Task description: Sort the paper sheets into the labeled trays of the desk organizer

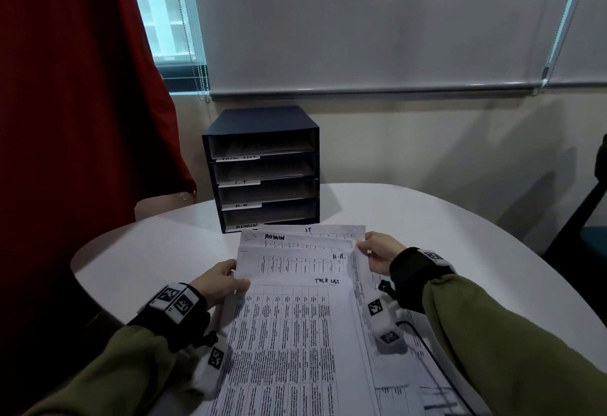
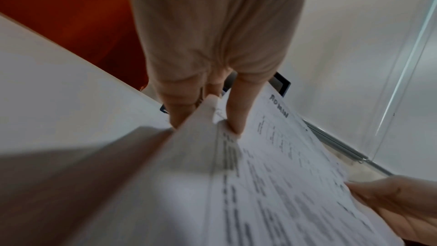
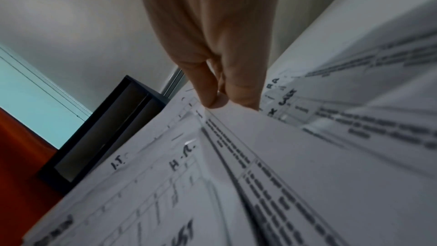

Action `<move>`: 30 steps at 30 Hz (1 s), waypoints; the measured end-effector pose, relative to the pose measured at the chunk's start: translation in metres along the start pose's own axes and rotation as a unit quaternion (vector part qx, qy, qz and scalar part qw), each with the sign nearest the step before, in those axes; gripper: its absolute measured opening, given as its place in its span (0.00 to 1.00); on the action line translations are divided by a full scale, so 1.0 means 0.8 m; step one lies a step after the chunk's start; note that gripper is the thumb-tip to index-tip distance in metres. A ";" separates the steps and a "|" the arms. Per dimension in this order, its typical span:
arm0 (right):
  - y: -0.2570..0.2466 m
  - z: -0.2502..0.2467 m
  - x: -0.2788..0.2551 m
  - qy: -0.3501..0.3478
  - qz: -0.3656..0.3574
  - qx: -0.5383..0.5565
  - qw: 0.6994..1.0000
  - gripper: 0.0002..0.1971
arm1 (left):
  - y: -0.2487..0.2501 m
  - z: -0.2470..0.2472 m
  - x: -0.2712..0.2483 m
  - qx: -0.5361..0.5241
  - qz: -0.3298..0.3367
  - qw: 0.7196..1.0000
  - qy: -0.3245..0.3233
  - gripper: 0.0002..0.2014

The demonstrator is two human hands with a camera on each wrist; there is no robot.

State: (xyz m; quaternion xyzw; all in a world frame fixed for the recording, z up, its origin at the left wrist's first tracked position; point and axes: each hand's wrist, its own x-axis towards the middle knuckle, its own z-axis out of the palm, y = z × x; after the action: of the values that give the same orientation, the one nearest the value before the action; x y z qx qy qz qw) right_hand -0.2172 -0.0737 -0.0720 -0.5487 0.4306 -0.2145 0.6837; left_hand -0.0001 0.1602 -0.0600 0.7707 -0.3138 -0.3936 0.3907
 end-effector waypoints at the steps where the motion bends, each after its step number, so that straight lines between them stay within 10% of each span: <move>1: 0.002 0.002 0.002 -0.003 0.002 0.007 1.000 0.13 | 0.000 0.001 0.002 -0.001 -0.005 1.000 0.009 0.21; 11: 0.010 0.011 -0.010 0.019 0.056 0.055 0.997 0.09 | 0.002 0.005 -0.003 0.059 -0.022 0.998 0.016 0.17; 16: -0.011 -0.034 -0.026 0.142 0.039 -0.141 0.979 0.13 | -0.002 -0.013 -0.001 0.063 -0.042 0.996 0.046 0.23; 19: -0.014 -0.048 -0.031 0.127 0.058 -0.382 0.914 0.12 | -0.003 -0.017 -0.002 0.074 -0.045 0.996 0.022 0.22; 30: 0.006 -0.049 -0.028 0.053 0.054 -0.287 0.955 0.06 | -0.003 -0.010 -0.008 0.058 -0.027 0.998 0.020 0.22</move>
State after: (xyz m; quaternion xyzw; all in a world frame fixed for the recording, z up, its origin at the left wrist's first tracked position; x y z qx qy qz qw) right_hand -0.2626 -0.0773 -0.0695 -0.6856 0.5388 -0.0730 0.4840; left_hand 0.0043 0.1690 -0.0565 0.8083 -0.3070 -0.3696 0.3404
